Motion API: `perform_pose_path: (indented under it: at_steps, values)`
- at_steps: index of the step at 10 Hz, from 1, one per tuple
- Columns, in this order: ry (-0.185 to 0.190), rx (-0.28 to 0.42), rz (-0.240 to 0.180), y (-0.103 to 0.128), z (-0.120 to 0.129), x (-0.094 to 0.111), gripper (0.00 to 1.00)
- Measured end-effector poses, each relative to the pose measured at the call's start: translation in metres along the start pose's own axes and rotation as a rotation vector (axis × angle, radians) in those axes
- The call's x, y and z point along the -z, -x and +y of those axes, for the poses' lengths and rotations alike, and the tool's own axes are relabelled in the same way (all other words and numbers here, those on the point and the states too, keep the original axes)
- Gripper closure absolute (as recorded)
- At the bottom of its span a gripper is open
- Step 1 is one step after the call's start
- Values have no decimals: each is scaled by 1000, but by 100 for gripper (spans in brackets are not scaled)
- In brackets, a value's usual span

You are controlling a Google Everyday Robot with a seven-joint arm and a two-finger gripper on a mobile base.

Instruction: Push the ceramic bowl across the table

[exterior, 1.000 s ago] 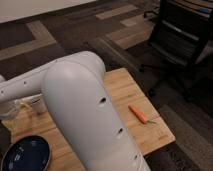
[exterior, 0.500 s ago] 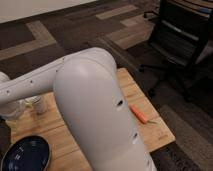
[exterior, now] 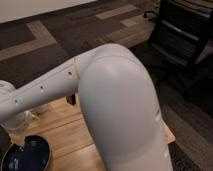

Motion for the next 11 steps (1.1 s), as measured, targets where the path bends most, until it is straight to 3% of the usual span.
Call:
perform_pose_path:
  at_steps: [3, 5, 9, 11]
  values:
    - [15, -111, 47, -47, -2, -22, 35]
    - [16, -179, 75, -67, -7, -36, 35]
    - [17, -182, 75, -67, -7, -37, 35]
    - [9, -200, 101, -77, -13, -40, 35]
